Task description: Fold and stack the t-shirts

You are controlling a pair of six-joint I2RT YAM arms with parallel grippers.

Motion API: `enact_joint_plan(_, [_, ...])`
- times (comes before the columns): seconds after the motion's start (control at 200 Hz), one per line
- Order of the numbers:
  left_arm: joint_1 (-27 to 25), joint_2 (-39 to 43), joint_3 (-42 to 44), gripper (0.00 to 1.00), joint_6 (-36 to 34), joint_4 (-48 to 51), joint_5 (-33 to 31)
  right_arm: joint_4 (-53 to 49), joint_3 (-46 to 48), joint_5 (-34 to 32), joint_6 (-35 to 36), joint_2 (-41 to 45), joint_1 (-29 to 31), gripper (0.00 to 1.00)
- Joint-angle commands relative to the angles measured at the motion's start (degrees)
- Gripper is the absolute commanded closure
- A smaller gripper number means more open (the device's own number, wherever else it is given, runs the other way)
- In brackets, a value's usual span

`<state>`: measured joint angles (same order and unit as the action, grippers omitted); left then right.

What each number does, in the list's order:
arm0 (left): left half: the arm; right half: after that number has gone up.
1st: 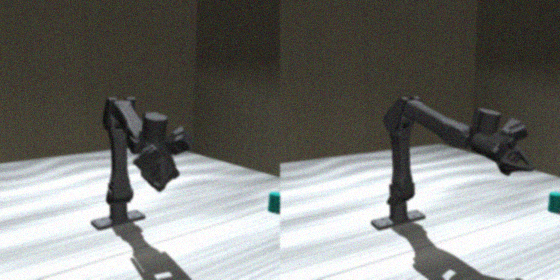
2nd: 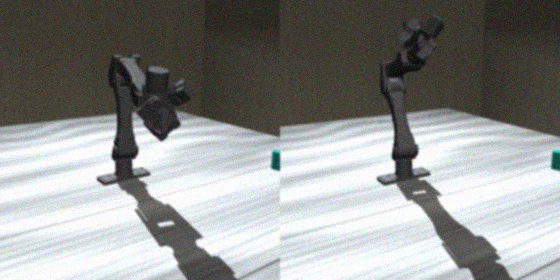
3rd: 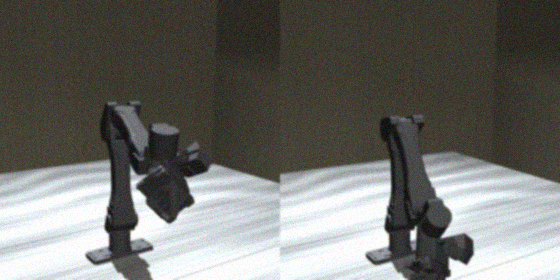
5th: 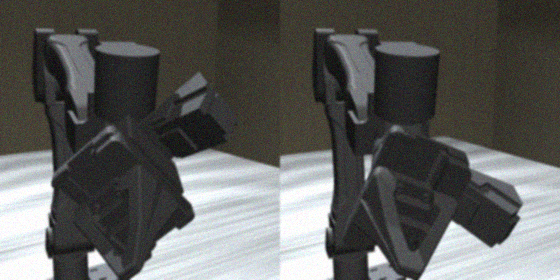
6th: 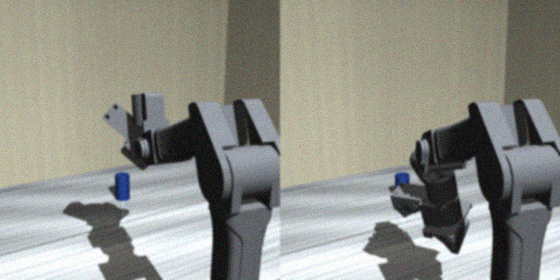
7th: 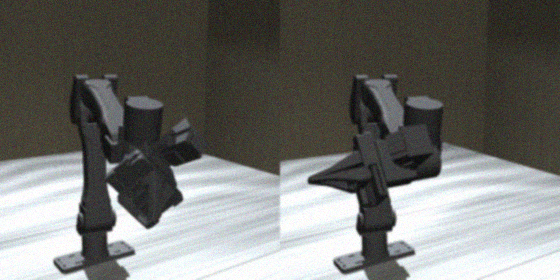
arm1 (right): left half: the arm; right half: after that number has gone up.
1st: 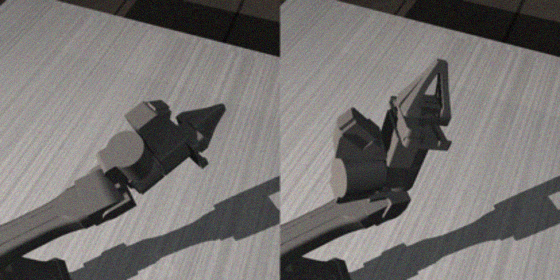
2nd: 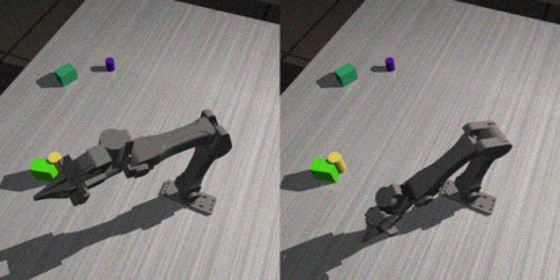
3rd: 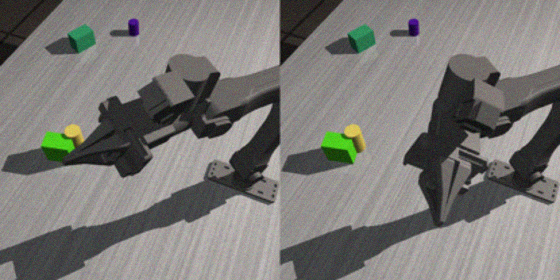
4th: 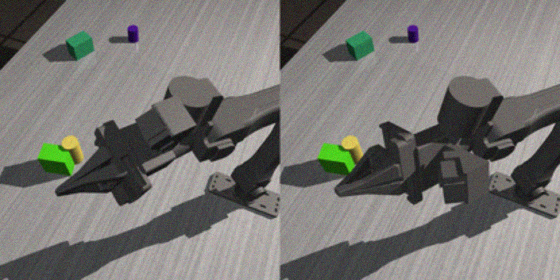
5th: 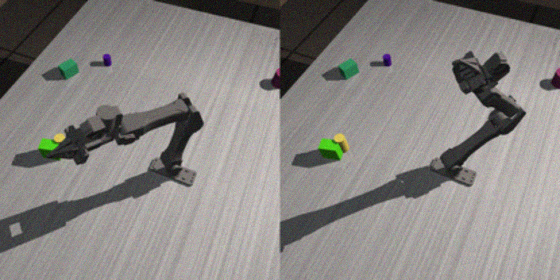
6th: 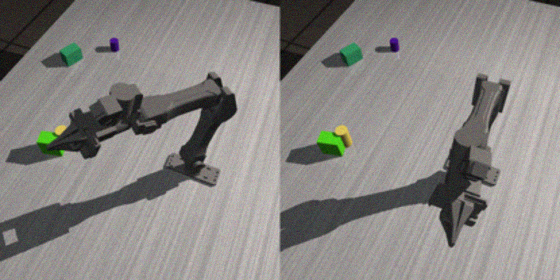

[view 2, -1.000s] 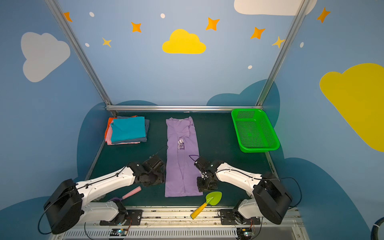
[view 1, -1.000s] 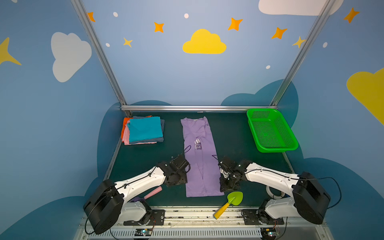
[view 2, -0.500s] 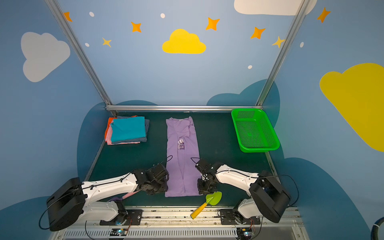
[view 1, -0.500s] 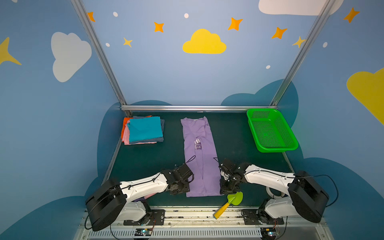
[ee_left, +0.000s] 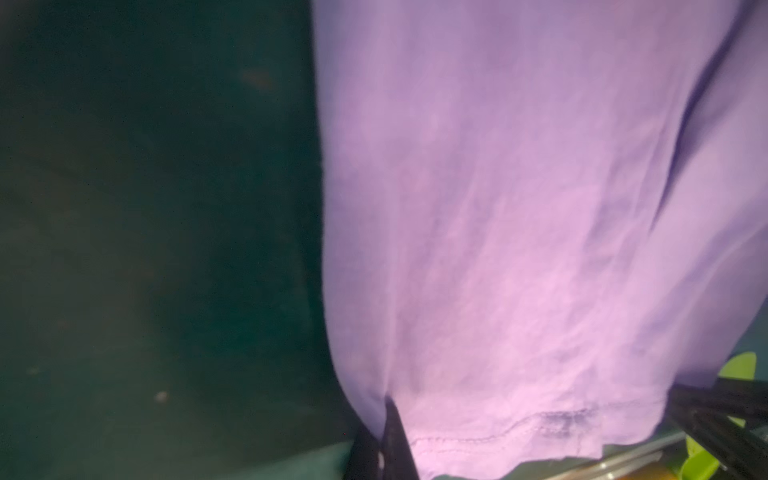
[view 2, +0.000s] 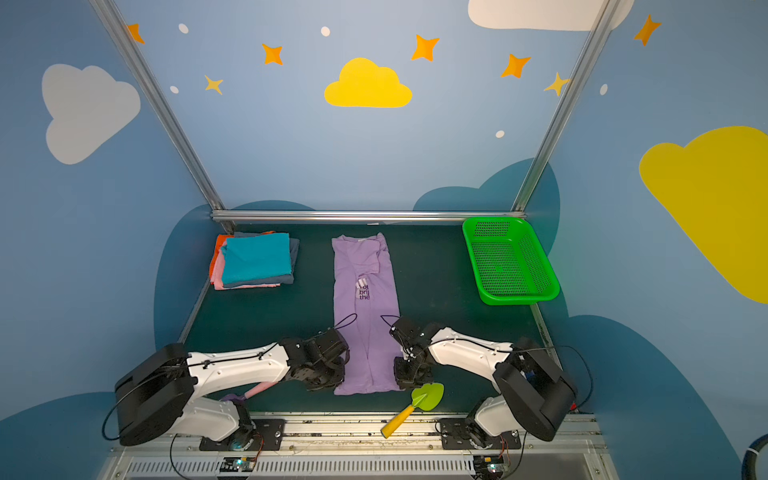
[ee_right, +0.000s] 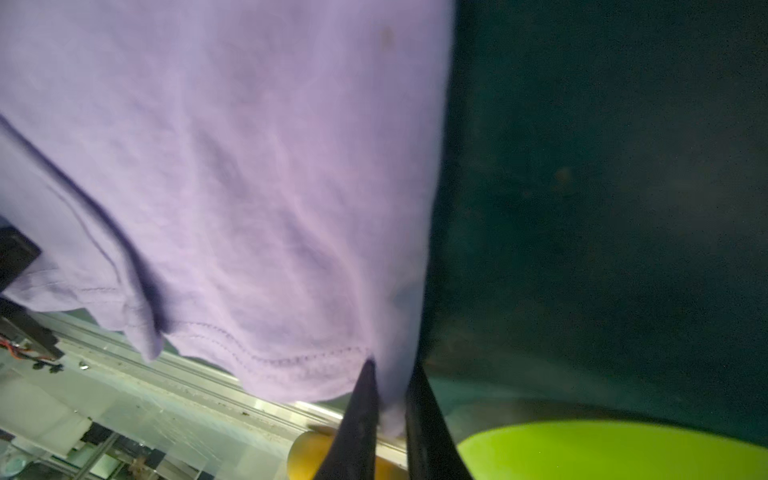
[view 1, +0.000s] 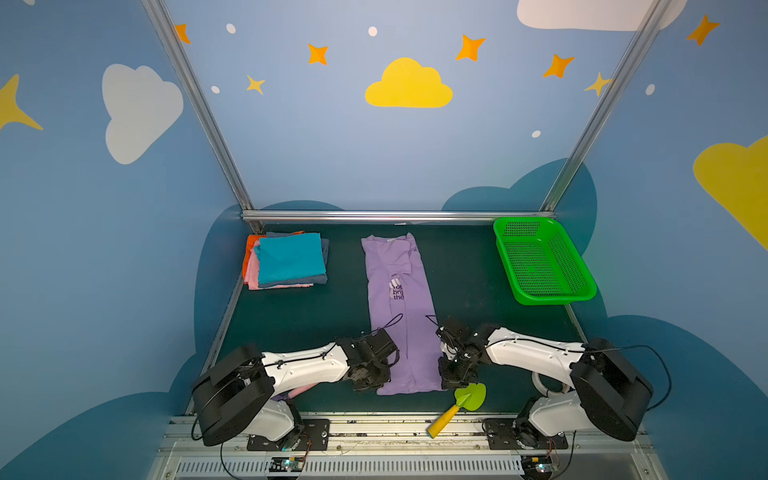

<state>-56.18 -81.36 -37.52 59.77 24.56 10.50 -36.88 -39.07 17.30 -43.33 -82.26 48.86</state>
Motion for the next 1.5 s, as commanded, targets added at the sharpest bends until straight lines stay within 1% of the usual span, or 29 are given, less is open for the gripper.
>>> enact_joint_plan(0.0, [0.0,-0.8,-0.6,0.96,-1.0,10.6,-1.2,1.4,-1.7,0.9,1.3,-0.7,-0.8,0.97])
enact_joint_plan(0.06, [1.7,-0.6,-3.2,0.96,-2.1,14.7,-2.9,-0.1,-4.0,1.6,2.7,0.4,-2.4,0.99])
enact_joint_plan(0.16, [7.6,-1.2,-7.6,0.96,-5.4,18.3,-3.0,-1.7,-8.5,3.6,5.2,0.7,-6.5,1.0])
enact_joint_plan(0.21, [11.1,-1.9,-9.7,0.95,-7.6,17.7,-1.7,-2.3,-10.9,4.4,6.2,0.0,-8.7,1.0])
enact_joint_plan(0.275, [15.9,-3.6,-12.5,0.93,-10.6,14.6,0.5,-2.6,-14.3,4.8,7.9,-2.1,-11.2,1.0])
enact_joint_plan(0.32, [18.9,-5.9,-16.0,0.93,-12.3,13.8,1.3,-2.9,-16.9,5.6,8.8,-4.3,-12.8,1.0])
enact_joint_plan(0.34, [20.0,-6.9,-17.6,0.93,-13.1,13.2,3.2,-3.0,-18.1,6.2,9.3,-5.4,-13.5,1.0])
enact_joint_plan(0.381, [21.8,-9.2,-20.8,0.93,-14.5,12.4,4.5,-3.1,-20.7,6.9,10.1,-7.7,-14.6,1.0])
enact_joint_plan(0.526, [25.7,-16.2,-30.1,0.93,-16.5,9.9,8.2,-3.6,-31.2,8.7,12.5,-16.6,-18.1,1.0])
enact_joint_plan(0.631, [28.7,-22.2,-36.3,0.93,-17.9,10.7,9.5,-3.6,-37.4,9.7,13.2,-22.2,-20.7,1.0])
enact_joint_plan(0.741, [31.6,-27.3,-40.8,0.93,-18.5,11.3,10.1,-3.6,-42.3,11.1,13.5,-27.2,-23.4,1.0])
enact_joint_plan(0.856, [34.9,-30.4,-44.1,0.93,-18.6,11.2,11.6,-4.4,-46.6,11.4,14.0,-31.6,-25.7,1.0])
enact_joint_plan(1.041, [38.3,-33.8,-49.0,0.93,-18.3,11.0,13.1,-6.6,-54.2,11.6,15.0,-37.6,-27.6,1.0])
enact_joint_plan(1.122, [38.7,-35.9,-51.6,0.93,-18.8,11.1,14.0,-7.1,-57.2,11.3,15.3,-39.6,-27.8,1.0])
enact_joint_plan(1.267, [39.1,-39.7,-56.5,0.92,-20.1,13.3,13.7,-8.5,-62.1,11.5,15.8,-43.2,-28.6,1.0])
enact_joint_plan(1.332, [39.3,-41.0,-58.0,0.87,-20.5,14.1,13.2,-8.9,-63.7,11.5,16.0,-44.5,-28.8,0.99])
enact_joint_plan(1.407, [39.8,-42.2,-59.2,0.76,-20.7,15.1,12.7,-9.2,-64.9,11.5,16.0,-45.6,-29.1,0.92])
enact_joint_plan(1.462, [40.3,-42.7,-60.0,0.71,-20.7,15.4,12.6,-9.2,-65.6,11.6,15.9,-46.2,-29.3,0.87])
enact_joint_plan(1.492, [40.7,-42.7,-60.3,0.7,-20.6,15.6,12.3,-9.2,-66.1,11.8,15.9,-46.5,-29.5,0.86])
